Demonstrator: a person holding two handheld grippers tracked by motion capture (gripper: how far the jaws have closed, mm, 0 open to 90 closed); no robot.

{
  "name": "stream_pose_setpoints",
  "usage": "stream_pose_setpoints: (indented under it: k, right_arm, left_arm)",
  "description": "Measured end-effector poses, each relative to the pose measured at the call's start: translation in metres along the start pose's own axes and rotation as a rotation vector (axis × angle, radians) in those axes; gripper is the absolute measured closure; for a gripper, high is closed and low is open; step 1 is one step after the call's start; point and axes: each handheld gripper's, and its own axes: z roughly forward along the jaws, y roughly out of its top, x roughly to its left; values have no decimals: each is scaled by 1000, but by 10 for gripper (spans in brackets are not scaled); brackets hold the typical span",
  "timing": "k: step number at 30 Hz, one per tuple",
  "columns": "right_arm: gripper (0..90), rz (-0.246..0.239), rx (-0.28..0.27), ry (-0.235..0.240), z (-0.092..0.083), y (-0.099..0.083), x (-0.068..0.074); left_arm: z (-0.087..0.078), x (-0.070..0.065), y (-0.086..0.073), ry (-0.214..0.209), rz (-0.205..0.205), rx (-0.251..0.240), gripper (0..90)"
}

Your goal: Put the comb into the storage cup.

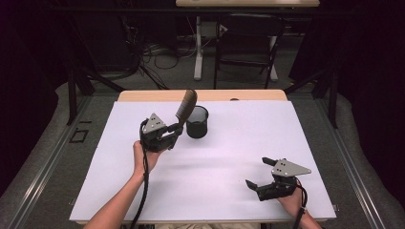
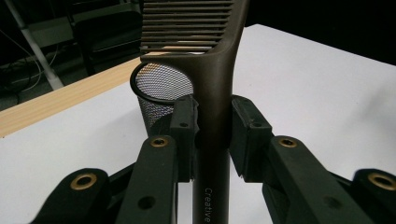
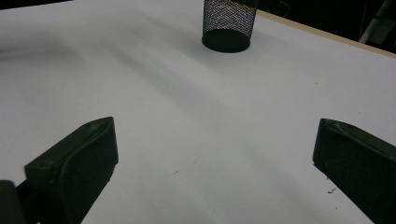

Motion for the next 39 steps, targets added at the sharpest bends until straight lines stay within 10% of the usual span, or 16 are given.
stream_pose_setpoints:
  k: [39]
  right_arm:
    - [0, 2, -1, -3, -1, 0, 0]
  left_arm:
    - [10, 7, 25, 6, -10, -61, 726]
